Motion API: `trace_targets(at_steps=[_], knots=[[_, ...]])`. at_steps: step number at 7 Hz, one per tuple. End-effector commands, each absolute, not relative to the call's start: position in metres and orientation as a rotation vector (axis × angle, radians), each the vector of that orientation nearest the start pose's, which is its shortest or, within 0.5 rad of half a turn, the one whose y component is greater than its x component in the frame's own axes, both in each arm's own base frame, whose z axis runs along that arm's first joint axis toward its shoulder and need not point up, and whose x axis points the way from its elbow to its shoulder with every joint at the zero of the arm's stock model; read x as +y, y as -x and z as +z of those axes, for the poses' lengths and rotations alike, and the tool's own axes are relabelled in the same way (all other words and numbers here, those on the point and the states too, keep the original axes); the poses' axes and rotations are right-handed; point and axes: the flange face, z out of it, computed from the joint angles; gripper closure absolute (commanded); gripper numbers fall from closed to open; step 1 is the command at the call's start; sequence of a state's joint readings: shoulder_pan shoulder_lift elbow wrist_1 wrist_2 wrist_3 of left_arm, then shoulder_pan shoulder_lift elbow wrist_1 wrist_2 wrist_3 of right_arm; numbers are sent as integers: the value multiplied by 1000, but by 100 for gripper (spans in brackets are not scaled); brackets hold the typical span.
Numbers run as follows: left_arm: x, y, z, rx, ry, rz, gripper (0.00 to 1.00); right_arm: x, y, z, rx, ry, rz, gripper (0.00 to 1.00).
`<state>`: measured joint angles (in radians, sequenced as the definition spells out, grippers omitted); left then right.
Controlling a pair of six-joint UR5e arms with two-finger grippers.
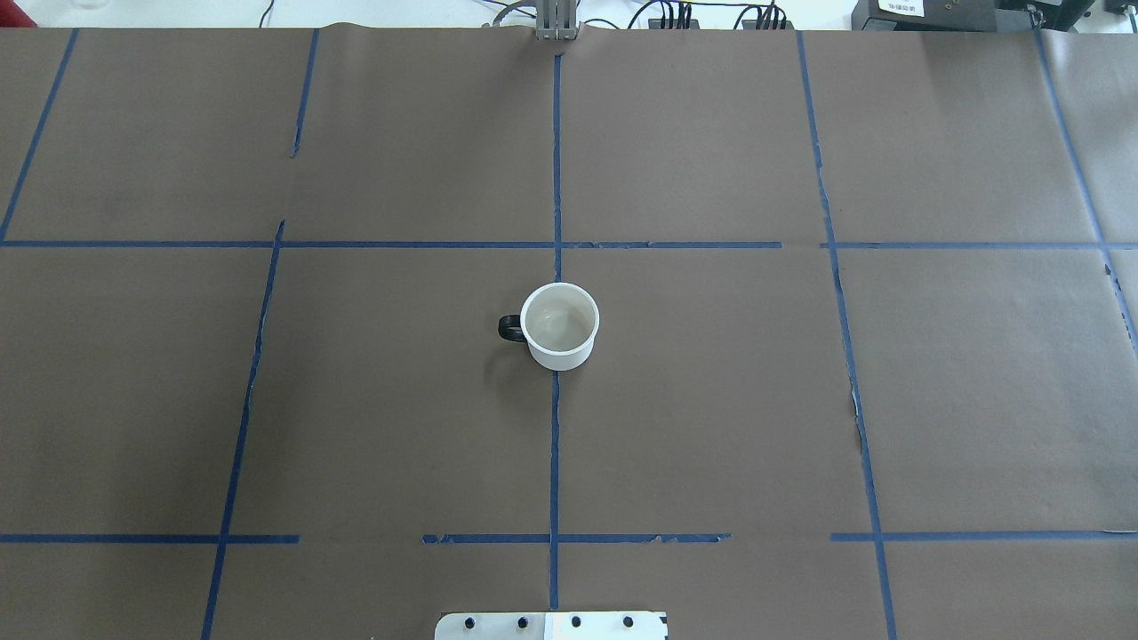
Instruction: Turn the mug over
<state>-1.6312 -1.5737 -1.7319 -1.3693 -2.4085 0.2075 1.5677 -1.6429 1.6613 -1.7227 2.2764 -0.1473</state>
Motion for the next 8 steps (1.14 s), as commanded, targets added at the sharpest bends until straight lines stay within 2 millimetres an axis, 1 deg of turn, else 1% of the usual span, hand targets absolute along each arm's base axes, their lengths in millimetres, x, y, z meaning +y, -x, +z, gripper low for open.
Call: trace_targets(at_steps=[1, 2, 3, 5, 6, 8], knots=[[-481, 88, 595, 833, -71, 125, 0, -450, -67, 668, -712, 77, -97, 0], [-480, 89, 598, 829, -64, 121, 0, -450, -67, 668, -712, 77, -97, 0], [-480, 89, 605, 832, -48, 108, 0, -450, -67, 668, -712, 77, -97, 0], [-474, 88, 623, 833, 6, 55, 0, -450, -67, 668, -712, 77, -97, 0], [-473, 89, 620, 830, 6, 45, 0, -450, -67, 668, -712, 77, -97, 0], [-472, 91, 622, 792, 8, 49, 0, -450, -67, 668, -712, 77, -97, 0]])
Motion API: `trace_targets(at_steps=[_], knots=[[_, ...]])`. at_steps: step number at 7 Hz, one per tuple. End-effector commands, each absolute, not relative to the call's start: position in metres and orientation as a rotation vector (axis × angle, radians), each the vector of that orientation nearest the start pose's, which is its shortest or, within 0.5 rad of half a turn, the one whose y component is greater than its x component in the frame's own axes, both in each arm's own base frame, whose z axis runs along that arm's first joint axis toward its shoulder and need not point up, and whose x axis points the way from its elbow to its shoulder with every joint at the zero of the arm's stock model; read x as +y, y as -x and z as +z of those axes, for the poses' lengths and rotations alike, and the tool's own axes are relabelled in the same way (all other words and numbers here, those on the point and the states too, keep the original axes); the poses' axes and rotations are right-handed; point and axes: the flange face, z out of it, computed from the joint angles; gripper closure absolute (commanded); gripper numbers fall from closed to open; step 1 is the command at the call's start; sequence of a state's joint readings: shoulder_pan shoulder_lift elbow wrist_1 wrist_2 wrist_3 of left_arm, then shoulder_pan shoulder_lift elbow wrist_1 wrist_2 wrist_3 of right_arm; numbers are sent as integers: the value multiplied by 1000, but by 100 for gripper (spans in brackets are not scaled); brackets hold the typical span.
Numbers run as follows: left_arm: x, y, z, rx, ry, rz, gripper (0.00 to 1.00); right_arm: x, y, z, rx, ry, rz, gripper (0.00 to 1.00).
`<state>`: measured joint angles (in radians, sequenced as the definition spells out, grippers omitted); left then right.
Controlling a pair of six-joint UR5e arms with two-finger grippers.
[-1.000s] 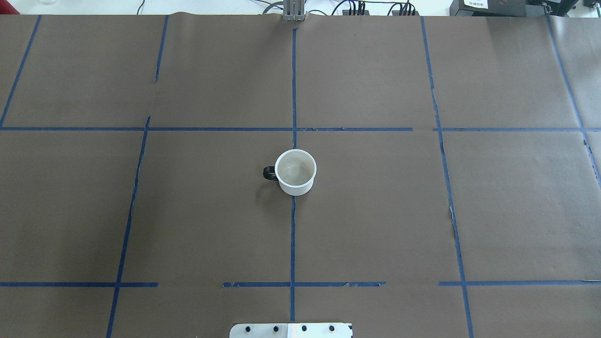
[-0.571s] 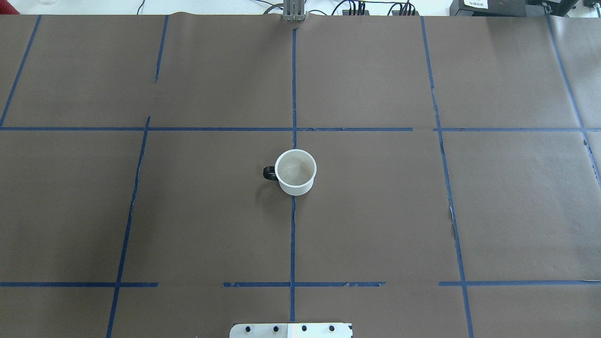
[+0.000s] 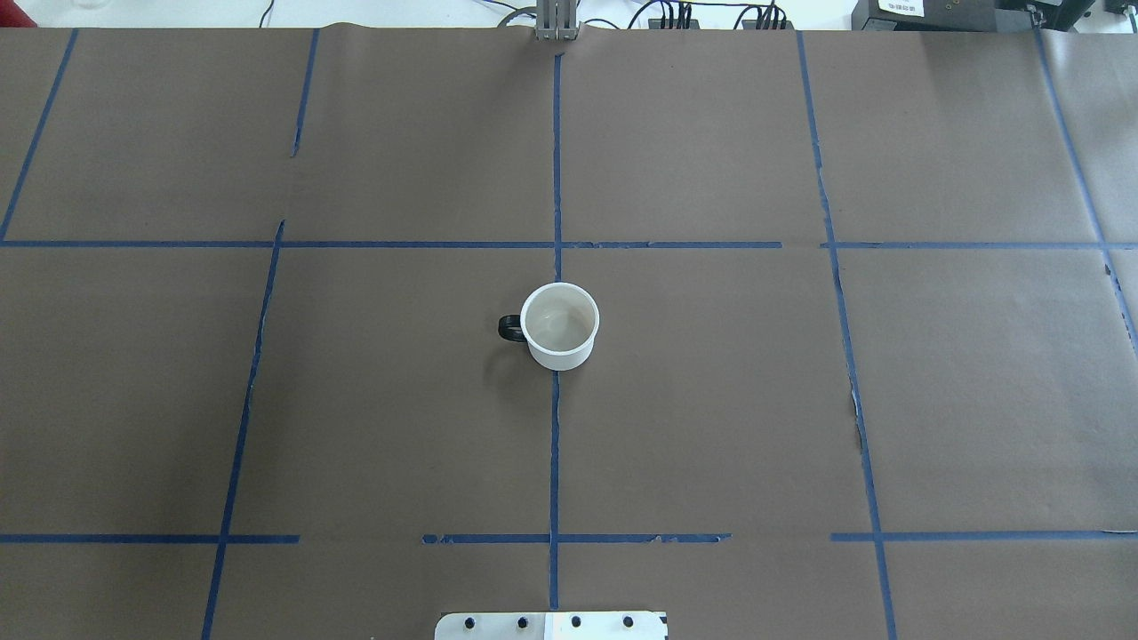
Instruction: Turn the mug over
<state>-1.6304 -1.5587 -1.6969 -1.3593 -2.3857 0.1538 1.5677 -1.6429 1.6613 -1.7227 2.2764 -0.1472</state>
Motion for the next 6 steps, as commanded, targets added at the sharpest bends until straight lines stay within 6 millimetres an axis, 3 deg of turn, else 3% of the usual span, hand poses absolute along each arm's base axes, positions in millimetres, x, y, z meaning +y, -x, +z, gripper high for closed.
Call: trace_targets(at_steps=[1, 6], knots=[[-473, 91, 629, 790, 20, 47, 0, -450, -67, 668, -712, 77, -97, 0], [-465, 91, 639, 797, 5, 108, 0, -450, -67, 668, -712, 77, -97, 0]])
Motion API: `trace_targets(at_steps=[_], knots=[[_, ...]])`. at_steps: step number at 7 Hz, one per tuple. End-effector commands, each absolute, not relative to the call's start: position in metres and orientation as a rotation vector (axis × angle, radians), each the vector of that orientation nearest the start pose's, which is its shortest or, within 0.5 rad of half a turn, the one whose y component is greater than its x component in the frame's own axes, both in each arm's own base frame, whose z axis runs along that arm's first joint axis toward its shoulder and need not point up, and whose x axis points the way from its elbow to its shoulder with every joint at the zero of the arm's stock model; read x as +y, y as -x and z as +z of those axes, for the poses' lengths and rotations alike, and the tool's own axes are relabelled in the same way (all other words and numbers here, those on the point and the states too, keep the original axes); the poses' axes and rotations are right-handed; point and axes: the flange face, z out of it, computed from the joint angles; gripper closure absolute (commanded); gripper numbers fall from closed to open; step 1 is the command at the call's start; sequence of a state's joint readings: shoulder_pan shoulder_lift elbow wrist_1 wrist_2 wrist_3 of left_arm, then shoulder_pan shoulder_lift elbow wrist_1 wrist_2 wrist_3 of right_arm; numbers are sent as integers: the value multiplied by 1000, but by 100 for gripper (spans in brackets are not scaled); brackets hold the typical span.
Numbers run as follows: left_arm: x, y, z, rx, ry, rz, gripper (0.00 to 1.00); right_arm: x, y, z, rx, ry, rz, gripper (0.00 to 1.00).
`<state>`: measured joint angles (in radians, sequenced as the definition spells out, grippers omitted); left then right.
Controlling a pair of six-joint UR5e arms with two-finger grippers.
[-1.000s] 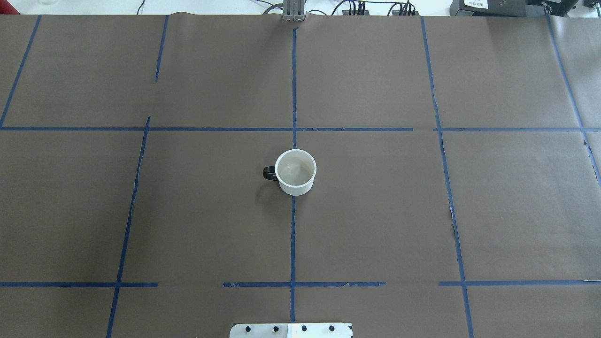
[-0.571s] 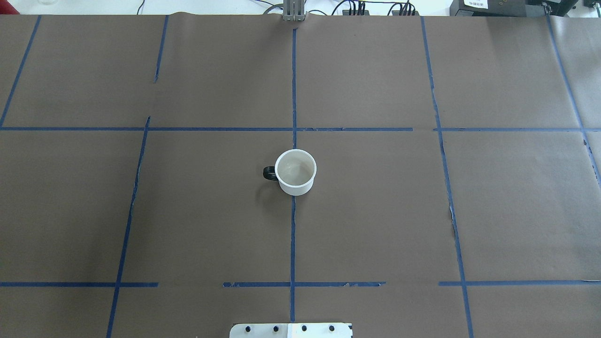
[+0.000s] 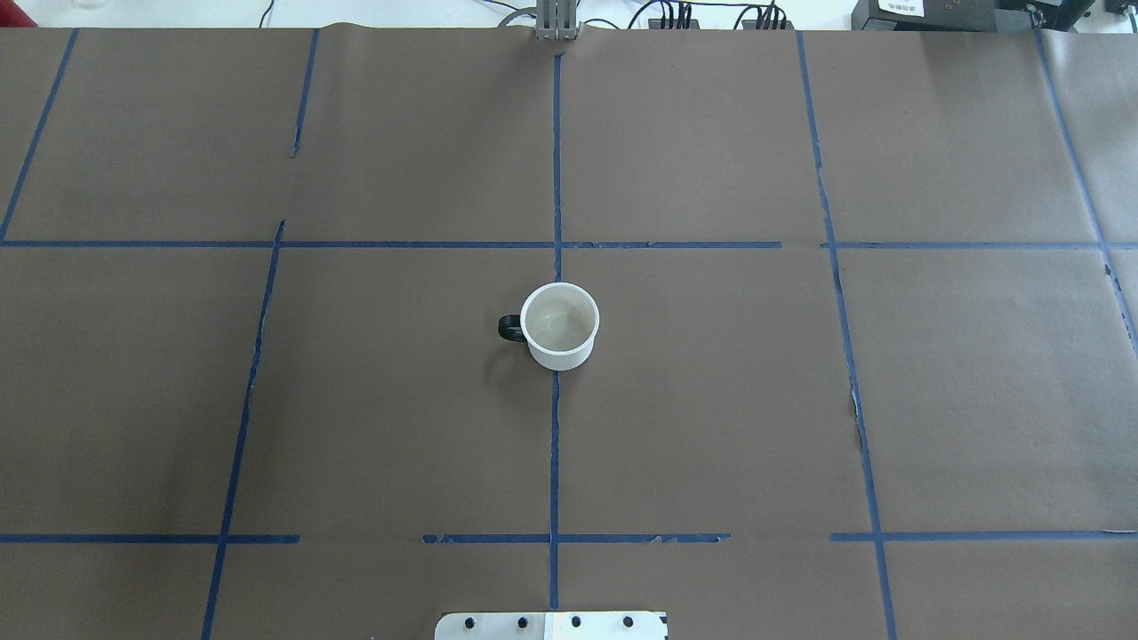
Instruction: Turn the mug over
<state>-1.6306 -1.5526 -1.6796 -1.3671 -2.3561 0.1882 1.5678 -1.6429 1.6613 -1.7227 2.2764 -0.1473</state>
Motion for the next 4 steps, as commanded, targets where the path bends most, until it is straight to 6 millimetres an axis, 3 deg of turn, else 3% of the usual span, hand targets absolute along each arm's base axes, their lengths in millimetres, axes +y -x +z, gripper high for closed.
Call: trace_targets(at_steps=[1, 4], knots=[[-463, 91, 640, 797, 8, 107, 0, -450, -67, 668, -712, 77, -97, 0], [-464, 90, 638, 805, 14, 97, 0, -450, -67, 668, -712, 77, -97, 0]])
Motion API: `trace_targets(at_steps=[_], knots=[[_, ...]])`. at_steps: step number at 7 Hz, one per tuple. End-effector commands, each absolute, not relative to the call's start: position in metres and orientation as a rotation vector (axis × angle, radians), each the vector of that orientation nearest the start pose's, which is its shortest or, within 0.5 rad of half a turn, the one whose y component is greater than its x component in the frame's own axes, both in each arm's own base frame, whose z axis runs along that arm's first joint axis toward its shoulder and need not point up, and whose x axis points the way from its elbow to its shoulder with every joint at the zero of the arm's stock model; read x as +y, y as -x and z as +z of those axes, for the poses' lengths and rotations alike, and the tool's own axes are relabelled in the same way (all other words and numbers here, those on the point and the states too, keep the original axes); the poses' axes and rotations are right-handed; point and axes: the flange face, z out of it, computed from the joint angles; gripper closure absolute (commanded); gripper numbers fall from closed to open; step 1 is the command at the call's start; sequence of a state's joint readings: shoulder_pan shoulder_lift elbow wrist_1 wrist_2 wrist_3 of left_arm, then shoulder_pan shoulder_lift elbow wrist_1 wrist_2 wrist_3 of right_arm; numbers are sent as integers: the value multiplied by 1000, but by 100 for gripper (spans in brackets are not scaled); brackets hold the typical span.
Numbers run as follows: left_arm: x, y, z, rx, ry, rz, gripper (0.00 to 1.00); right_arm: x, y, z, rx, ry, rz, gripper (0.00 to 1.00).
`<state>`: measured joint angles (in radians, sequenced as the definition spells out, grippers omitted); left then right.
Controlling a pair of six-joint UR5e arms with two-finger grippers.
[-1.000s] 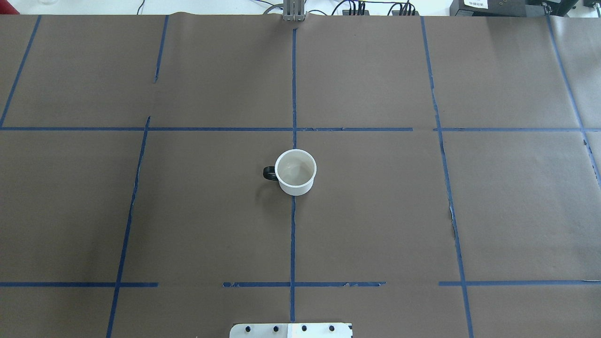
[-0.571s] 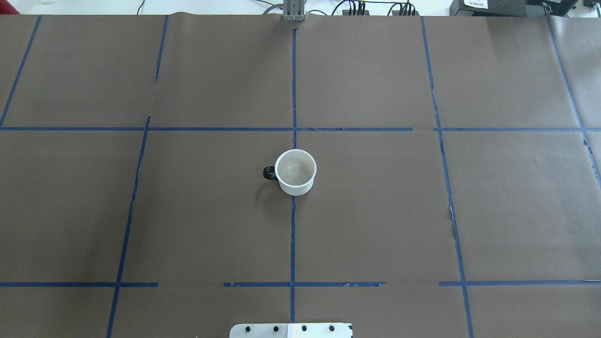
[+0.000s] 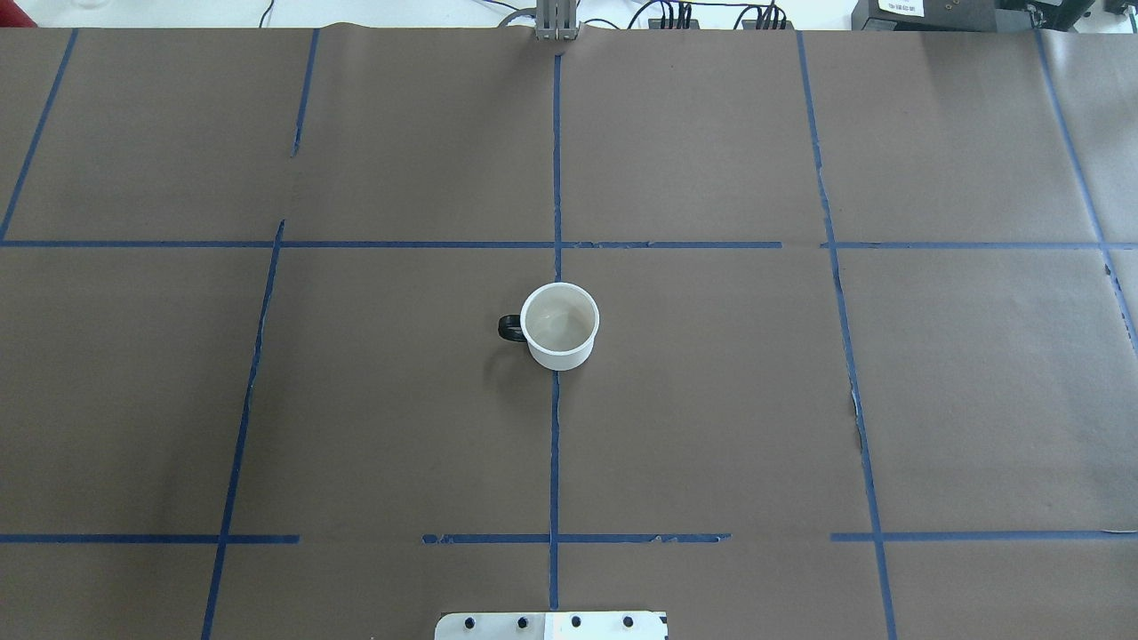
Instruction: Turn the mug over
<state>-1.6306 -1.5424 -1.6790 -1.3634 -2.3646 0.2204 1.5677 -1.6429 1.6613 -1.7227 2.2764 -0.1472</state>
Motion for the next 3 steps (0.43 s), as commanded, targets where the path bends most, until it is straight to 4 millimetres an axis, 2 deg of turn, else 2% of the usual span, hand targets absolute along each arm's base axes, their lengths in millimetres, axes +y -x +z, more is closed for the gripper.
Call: trace_targets(at_steps=[1, 3], knots=[[-464, 90, 638, 805, 15, 96, 0, -450, -67, 668, -712, 77, -97, 0], [-468, 90, 636, 804, 9, 100, 0, -450, -67, 668, -712, 77, -97, 0]])
